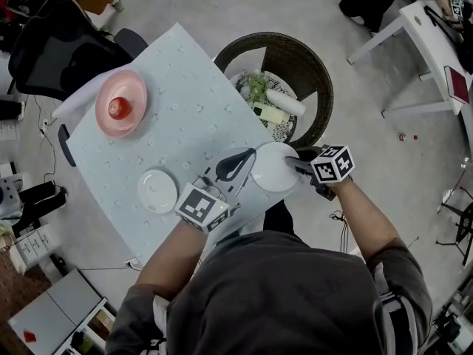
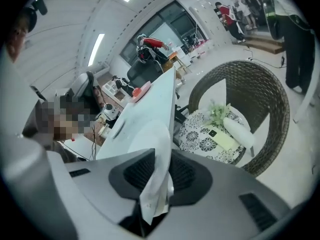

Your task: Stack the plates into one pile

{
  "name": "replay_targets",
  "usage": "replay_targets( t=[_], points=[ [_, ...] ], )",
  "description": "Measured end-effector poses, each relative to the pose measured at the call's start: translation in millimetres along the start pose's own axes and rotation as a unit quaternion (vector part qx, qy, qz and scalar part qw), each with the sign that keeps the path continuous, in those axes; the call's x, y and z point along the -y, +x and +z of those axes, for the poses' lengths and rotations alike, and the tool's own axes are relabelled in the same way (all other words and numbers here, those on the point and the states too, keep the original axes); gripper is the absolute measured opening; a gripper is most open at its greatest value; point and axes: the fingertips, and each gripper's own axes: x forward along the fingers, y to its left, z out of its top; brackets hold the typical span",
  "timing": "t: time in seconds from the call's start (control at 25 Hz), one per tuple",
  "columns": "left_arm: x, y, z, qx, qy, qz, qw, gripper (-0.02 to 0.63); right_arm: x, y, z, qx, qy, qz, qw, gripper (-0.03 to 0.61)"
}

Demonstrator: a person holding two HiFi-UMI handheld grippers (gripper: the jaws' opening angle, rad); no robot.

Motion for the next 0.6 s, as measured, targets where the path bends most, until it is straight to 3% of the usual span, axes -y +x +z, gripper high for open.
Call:
replay_targets(
  t=[0.2, 0.6],
  points=[
    [-6.8, -16.8, 7.4, 0.011, 0.000, 0.012, 0.9999, 0.006, -24.2, -16.8, 30.1, 0.019, -0.003, 0.027, 0.999, 0.008],
    [-32.9, -105.0, 33.5, 0.060, 0.008, 0.085, 0.9945, 0.006, -86.5, -4.7, 112.4, 0.050, -0.045, 0.052, 0.996, 0.008]
  ],
)
